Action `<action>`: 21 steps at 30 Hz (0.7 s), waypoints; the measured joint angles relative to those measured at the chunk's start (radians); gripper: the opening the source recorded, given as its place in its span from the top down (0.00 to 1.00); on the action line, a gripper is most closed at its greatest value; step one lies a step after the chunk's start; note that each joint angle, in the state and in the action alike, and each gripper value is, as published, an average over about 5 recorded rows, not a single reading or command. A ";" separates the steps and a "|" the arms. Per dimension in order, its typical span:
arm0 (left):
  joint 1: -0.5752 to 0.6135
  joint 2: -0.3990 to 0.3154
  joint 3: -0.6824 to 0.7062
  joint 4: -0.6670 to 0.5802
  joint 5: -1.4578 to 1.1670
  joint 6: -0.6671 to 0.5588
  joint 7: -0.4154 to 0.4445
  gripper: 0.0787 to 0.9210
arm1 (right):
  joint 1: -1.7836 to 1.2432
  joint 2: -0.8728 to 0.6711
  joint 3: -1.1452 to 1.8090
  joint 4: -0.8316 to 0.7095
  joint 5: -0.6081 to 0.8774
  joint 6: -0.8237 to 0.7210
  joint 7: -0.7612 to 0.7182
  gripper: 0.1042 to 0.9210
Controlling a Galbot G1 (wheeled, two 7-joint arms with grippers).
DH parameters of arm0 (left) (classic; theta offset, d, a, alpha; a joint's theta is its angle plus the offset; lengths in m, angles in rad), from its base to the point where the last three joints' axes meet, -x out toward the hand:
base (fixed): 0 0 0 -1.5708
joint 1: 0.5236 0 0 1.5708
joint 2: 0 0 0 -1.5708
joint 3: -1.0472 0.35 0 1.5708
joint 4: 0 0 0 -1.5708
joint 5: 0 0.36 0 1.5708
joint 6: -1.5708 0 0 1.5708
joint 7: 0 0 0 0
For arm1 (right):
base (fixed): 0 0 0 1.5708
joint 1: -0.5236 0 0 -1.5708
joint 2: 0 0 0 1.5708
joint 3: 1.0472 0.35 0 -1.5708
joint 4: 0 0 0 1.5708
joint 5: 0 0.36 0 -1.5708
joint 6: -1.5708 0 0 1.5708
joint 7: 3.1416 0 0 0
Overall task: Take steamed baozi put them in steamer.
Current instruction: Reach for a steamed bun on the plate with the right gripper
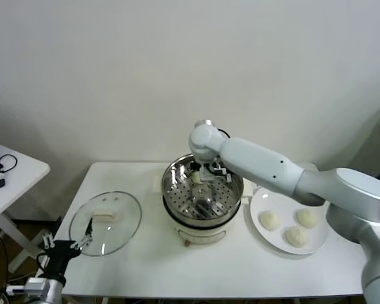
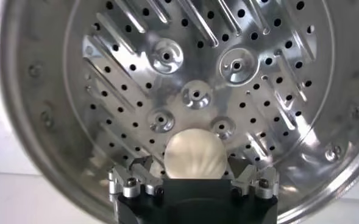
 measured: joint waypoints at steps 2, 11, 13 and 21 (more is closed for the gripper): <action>-0.001 0.000 0.000 -0.002 0.000 0.001 0.000 0.12 | 0.038 -0.031 -0.015 0.021 0.063 -0.023 -0.009 0.12; -0.011 0.006 0.012 -0.010 0.000 0.007 -0.001 0.12 | 0.253 -0.230 -0.188 0.095 0.522 -0.256 0.008 0.12; -0.014 0.004 0.017 -0.010 0.000 0.007 -0.002 0.12 | 0.282 -0.281 -0.228 0.101 0.613 -0.311 0.021 0.12; -0.030 -0.007 0.038 -0.024 0.014 0.010 -0.002 0.12 | 0.273 -0.484 -0.291 0.117 0.828 -0.499 0.070 0.12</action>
